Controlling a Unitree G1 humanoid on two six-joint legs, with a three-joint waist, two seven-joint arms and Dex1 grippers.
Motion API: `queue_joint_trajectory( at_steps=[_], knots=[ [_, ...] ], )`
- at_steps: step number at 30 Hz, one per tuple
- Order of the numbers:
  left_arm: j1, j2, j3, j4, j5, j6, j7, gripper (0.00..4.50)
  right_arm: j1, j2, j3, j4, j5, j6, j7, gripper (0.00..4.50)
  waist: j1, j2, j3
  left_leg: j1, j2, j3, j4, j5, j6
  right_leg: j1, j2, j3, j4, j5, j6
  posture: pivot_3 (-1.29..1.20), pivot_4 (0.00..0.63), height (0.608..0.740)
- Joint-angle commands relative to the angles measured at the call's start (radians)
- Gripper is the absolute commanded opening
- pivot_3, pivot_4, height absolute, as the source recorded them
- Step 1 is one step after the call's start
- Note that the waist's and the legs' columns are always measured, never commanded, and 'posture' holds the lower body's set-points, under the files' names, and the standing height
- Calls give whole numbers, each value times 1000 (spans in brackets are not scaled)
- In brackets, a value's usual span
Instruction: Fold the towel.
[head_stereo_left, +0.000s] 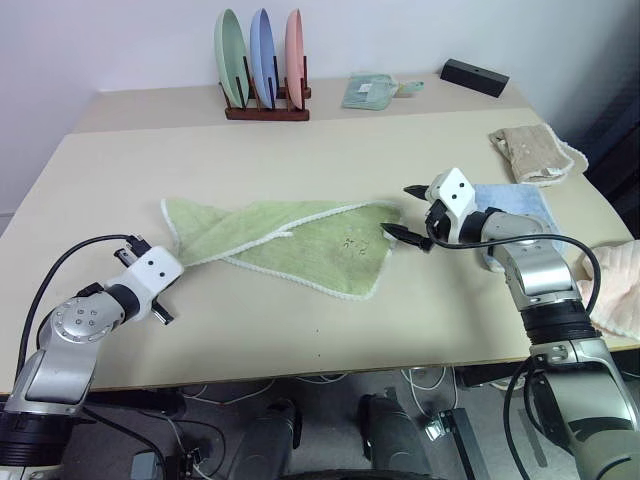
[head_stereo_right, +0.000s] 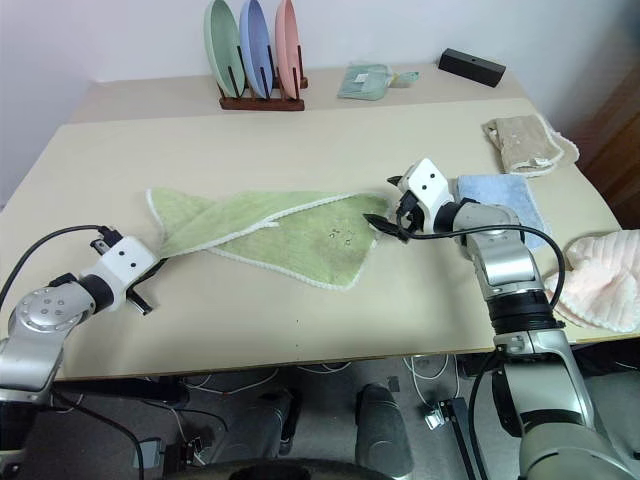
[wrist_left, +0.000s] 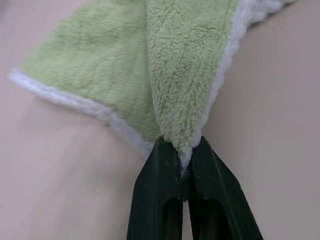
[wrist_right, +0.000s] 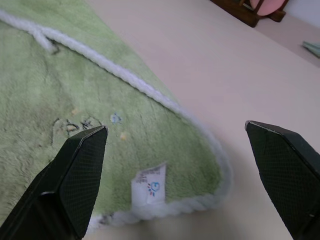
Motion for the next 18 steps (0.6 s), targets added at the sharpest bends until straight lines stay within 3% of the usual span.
queue_joint_trajectory(
  at_steps=[1,11,16,17,18],
  knots=[
    [-3,5,25,-21,5,-18,16,60,-86,-22,15,109,-49,-55,10,4500,-2,0,0,0,0,0,0,0,0,0,0,0,0,0,0,0,150,737],
    [45,-3,49,-55,-6,-11,22,60,-378,96,25,634,-76,28,62,4500,-17,0,0,0,1,0,-1,0,0,0,0,0,0,0,0,0,150,737],
    [59,-8,52,-77,-11,1,23,60,-454,139,-8,782,-67,69,35,4500,-20,0,0,0,0,-1,-1,0,0,0,0,0,0,0,0,0,150,737],
    [63,-9,53,-81,-12,2,22,0,-458,142,-3,794,-78,59,30,4005,-21,0,0,0,0,-1,-1,0,0,-1,0,0,0,0,0,0,150,737],
    [65,-9,54,-83,-13,3,22,0,-462,144,-1,803,-85,50,26,3867,-23,0,0,0,0,-1,-2,0,0,-1,0,0,0,0,0,0,150,737]
  ],
)
